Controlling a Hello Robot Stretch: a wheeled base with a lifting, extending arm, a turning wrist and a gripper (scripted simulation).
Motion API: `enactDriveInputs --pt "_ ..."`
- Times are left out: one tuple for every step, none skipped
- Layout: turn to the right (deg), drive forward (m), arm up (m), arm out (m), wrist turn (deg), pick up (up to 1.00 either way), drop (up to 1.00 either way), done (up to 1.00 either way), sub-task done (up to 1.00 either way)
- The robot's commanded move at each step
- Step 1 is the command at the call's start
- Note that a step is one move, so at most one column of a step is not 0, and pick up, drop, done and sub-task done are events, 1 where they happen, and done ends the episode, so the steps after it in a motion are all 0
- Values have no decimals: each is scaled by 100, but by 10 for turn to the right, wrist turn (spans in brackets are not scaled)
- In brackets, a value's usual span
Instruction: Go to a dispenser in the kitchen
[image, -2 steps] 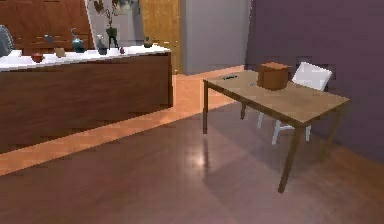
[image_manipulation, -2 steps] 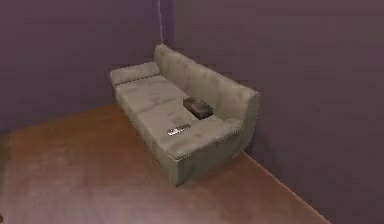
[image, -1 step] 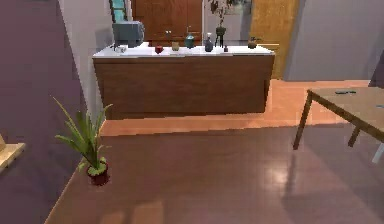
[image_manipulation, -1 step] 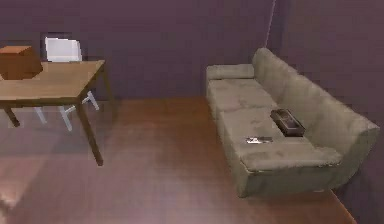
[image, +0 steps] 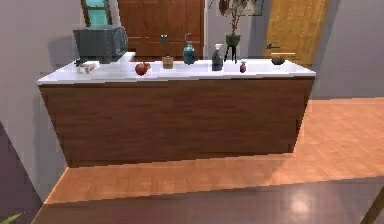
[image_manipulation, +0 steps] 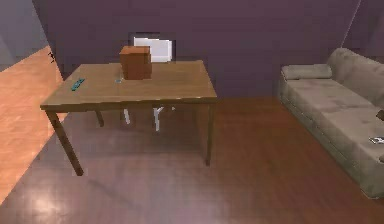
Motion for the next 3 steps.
enactDriveInputs --pt "0 35 0 0 0 0 0 0 0" --pt "-120 0 0 0 0 0 0 0 0" --pt "0 75 0 0 0 0 0 0 0"
